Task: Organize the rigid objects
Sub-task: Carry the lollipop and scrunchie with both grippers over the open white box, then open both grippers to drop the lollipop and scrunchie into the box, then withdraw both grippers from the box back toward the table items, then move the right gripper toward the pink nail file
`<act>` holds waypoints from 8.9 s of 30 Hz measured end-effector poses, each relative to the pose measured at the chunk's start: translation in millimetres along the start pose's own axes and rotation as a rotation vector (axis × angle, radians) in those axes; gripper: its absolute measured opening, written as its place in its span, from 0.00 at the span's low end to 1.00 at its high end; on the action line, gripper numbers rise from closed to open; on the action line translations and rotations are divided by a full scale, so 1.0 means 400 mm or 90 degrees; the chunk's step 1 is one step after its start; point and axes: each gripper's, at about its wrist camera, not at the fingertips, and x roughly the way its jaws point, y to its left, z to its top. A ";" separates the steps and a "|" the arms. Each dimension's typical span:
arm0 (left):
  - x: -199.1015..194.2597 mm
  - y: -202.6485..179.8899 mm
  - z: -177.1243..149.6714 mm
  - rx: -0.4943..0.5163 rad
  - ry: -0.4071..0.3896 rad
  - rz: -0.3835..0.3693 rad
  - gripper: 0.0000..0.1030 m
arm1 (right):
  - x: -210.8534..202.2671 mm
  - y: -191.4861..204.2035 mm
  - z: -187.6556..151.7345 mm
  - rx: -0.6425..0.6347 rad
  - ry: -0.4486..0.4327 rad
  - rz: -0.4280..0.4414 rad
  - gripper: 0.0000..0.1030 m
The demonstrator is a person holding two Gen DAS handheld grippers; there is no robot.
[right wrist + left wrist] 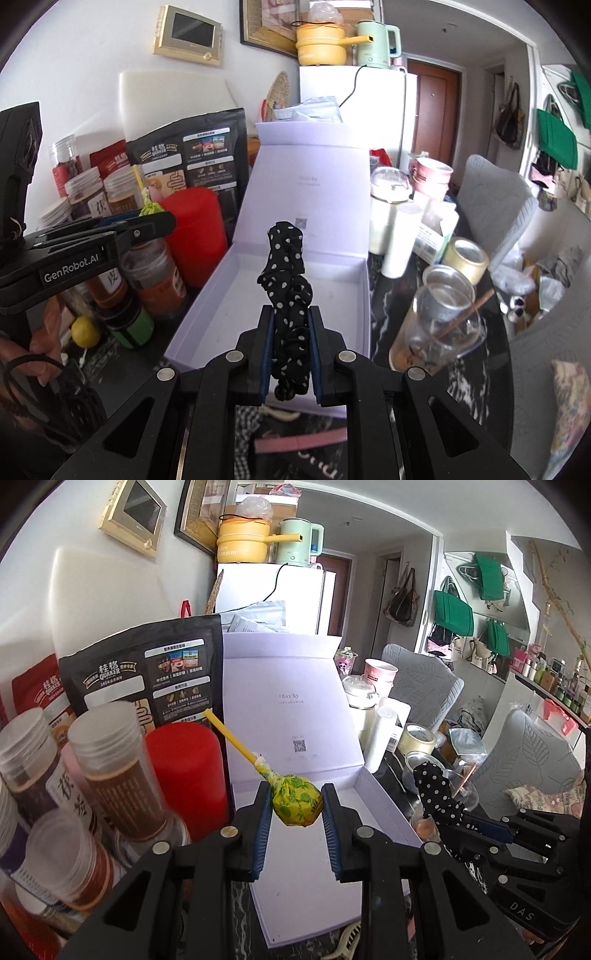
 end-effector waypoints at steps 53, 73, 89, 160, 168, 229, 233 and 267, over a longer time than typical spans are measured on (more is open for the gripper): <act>0.401 0.005 0.017 0.000 0.200 0.067 0.25 | 0.307 -0.133 0.071 0.072 0.092 -0.054 0.19; 0.366 -0.010 0.029 -0.008 0.214 0.068 0.26 | 0.257 -0.142 0.085 0.077 0.064 -0.068 0.24; 0.290 -0.030 0.056 0.009 0.178 0.062 0.26 | 0.183 -0.119 0.099 0.068 0.030 -0.071 0.24; -0.203 -0.169 -0.219 0.077 0.098 0.042 1.00 | -0.334 0.052 -0.271 0.098 -0.033 -0.095 0.42; -0.184 -0.159 -0.273 0.076 0.122 0.006 1.00 | -0.313 0.053 -0.328 0.126 -0.018 -0.088 0.42; 0.056 -0.089 -0.425 0.078 0.204 -0.095 0.93 | -0.104 -0.005 -0.442 0.226 0.098 -0.090 0.45; 0.049 -0.079 -0.416 0.070 0.200 -0.099 0.93 | -0.094 -0.005 -0.438 0.227 0.099 -0.088 0.45; 0.041 0.042 -0.340 -0.011 0.157 -0.022 0.93 | 0.098 -0.056 -0.293 0.346 0.083 -0.150 0.66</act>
